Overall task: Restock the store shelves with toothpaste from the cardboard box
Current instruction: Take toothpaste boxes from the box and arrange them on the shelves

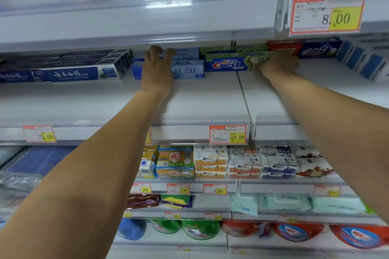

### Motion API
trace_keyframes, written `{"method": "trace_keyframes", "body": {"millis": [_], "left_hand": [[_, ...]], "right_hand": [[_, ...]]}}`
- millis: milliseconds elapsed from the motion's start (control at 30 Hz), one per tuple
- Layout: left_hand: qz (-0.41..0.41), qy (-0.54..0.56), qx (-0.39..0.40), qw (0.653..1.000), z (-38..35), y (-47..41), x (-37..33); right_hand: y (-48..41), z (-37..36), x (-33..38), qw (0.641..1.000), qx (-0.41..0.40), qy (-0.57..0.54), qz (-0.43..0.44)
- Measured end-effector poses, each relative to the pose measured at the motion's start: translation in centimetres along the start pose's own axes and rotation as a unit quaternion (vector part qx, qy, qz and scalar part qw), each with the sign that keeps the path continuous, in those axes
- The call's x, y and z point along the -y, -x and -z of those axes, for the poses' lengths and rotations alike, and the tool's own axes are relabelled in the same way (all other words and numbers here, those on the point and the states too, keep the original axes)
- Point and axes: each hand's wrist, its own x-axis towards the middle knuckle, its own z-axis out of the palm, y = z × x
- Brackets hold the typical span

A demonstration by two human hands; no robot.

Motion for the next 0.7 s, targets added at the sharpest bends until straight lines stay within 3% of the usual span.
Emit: {"method": "trace_keyframes", "body": {"millis": [100,233,633,700], "left_hand": [[-0.086,0.018,0.076,0.993,-0.2,0.3,-0.7],[-0.076,0.042,0.087,0.992,-0.4,0.1,-0.3],[0.006,-0.008,0.101,0.995,-0.2,0.3,-0.1],[-0.027,-0.021,0.08,0.996,0.4,0.4,-0.7]], "right_hand": [[-1.4,-1.0,0.2,0.999,0.03,-0.042,-0.01],[-1.1,-1.3,0.8,0.995,0.044,-0.081,-0.026],[1.2,-1.5,1.3,0.999,0.008,0.041,0.018],[1.4,-1.3,1.4,0.999,0.008,0.043,0.02]]}}
